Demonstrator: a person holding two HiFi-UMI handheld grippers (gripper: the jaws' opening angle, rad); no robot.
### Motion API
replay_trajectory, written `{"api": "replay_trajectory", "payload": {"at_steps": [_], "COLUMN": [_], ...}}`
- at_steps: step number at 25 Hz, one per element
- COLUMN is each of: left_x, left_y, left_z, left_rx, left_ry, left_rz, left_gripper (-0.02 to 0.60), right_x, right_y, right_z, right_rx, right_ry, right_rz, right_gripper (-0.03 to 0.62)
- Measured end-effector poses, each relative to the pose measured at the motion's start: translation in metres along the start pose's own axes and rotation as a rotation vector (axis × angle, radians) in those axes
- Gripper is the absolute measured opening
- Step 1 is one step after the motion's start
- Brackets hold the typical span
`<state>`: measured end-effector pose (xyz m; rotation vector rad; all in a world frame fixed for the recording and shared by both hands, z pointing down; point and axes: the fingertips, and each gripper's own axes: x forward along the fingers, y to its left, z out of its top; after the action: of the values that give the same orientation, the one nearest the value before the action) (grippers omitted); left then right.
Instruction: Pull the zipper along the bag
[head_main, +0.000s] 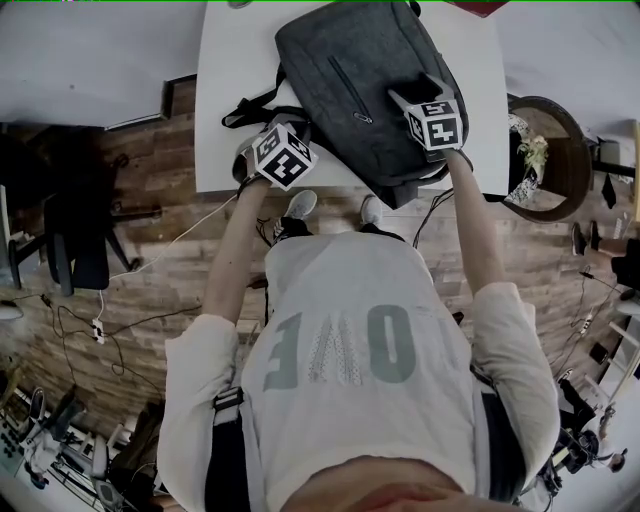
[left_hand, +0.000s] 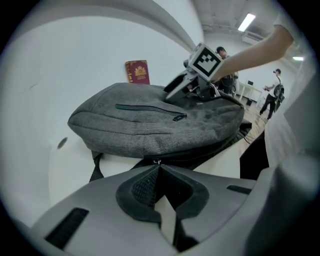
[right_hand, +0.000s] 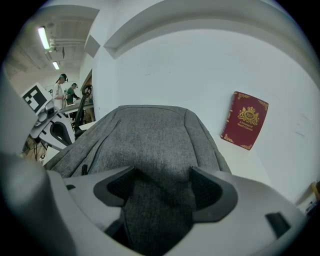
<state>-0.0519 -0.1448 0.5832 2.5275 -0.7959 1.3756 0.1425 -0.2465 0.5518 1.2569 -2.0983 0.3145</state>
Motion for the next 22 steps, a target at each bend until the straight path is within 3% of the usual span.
{"api": "replay_trajectory", "payload": {"at_steps": [3,7,15,22], "left_x": [0.001,-0.003,-0.007,-0.005], "left_y": [-0.011,-0.044,-0.112,-0.121], "left_z": [0.000,0.002,0.020,0.019], "left_rx": [0.062,0.067,0.044,-0.033], "left_ry": [0.027,0.013,-0.044,-0.061], "left_rz": [-0.025,-0.107,-0.232,-0.243], "left_gripper": [0.025,0.025,0.025,0.025], "right_x": [0.001,0.003,0.001,-0.002], "right_y": [0.001,0.001,-0.001,-0.002], "right_z": [-0.002,-0.005,-0.005,-0.004], "right_rx": [-0.001,0.000,0.004,0.016], "right_ry": [0.011,0.020,0.017,0.011], "right_rz": [-0.006,-0.010,-0.016,-0.026], "right_gripper": [0.357,0.357,0.357,0.357]}}
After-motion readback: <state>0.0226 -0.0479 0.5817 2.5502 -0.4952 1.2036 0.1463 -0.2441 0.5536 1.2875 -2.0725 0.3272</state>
